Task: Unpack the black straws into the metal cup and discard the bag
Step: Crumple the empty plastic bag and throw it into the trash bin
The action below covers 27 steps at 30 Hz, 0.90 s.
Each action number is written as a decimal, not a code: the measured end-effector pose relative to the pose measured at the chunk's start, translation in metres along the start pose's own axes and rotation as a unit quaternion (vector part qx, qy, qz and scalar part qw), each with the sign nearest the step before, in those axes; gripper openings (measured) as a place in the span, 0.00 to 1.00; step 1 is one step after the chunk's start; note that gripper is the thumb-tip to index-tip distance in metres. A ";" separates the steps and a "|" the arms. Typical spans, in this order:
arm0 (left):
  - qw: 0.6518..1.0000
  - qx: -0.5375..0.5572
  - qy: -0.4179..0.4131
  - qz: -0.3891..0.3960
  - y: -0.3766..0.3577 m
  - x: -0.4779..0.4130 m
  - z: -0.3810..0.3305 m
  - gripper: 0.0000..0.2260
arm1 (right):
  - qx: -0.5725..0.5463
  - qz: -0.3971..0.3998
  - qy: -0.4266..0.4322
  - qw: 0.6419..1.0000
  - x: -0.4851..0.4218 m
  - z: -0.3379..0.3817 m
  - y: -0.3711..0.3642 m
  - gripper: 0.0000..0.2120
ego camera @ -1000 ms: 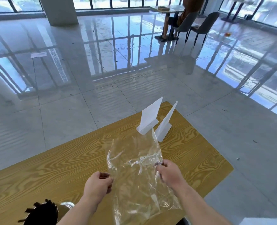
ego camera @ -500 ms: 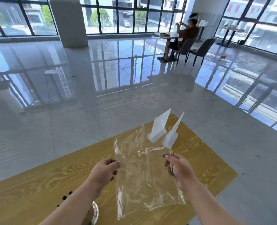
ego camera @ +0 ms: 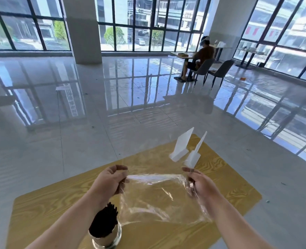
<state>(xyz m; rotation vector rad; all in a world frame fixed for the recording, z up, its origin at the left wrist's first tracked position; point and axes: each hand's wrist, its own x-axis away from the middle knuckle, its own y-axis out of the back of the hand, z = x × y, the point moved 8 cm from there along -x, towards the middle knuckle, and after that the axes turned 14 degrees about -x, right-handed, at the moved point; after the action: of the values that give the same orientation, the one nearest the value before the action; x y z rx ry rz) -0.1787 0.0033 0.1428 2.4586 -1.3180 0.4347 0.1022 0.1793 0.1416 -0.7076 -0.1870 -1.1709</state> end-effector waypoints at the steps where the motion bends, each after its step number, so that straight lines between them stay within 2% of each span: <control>1: 1.000 0.010 -0.004 0.004 0.002 0.001 0.000 0.05 | 0.001 0.003 0.001 1.000 0.006 0.001 -0.003 0.12; 6: 1.000 0.023 0.002 -0.001 0.013 0.003 0.012 0.19 | -0.028 -0.033 0.012 0.999 0.033 -0.003 -0.007 0.17; 8: 1.000 0.022 0.009 -0.007 0.014 0.005 0.014 0.17 | -0.047 -0.044 0.027 0.998 0.043 -0.005 -0.006 0.16; 11: 1.000 -0.002 -0.006 -0.008 0.012 0.014 0.011 0.15 | -0.008 -0.049 0.049 0.998 0.060 -0.004 0.002 0.14; 15: 0.999 0.031 0.008 0.043 -0.005 0.025 0.001 0.15 | -0.035 -0.038 0.060 0.997 0.077 0.000 0.016 0.14; 17: 0.997 -0.017 0.007 0.070 -0.016 0.028 -0.005 0.18 | -0.042 -0.034 0.062 0.997 0.082 0.003 0.022 0.11; 19: 0.995 -0.052 -0.033 0.076 -0.025 0.030 -0.013 0.10 | -0.066 -0.018 0.047 0.997 0.084 0.003 0.026 0.08; 20: 0.995 -0.041 -0.047 0.082 -0.029 0.031 -0.016 0.08 | -0.067 -0.012 0.040 0.997 0.084 0.003 0.028 0.11; 22: 0.993 -0.005 -0.048 0.106 -0.037 0.026 -0.014 0.16 | -0.044 -0.013 0.047 0.998 0.084 0.007 0.032 0.16; 24: 0.994 -0.005 -0.052 0.096 -0.041 0.019 -0.015 0.20 | -0.018 -0.025 0.065 0.997 0.083 0.011 0.040 0.19; 27: 0.995 -0.025 -0.042 0.087 -0.052 0.011 -0.017 0.26 | 0.002 -0.062 0.100 0.993 0.084 0.019 0.057 0.17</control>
<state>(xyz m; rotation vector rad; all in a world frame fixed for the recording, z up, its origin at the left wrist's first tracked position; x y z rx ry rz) -0.1312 0.0296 0.1554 2.3552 -1.5650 0.3372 0.1908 0.1376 0.1737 -0.5766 -0.0660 -1.3517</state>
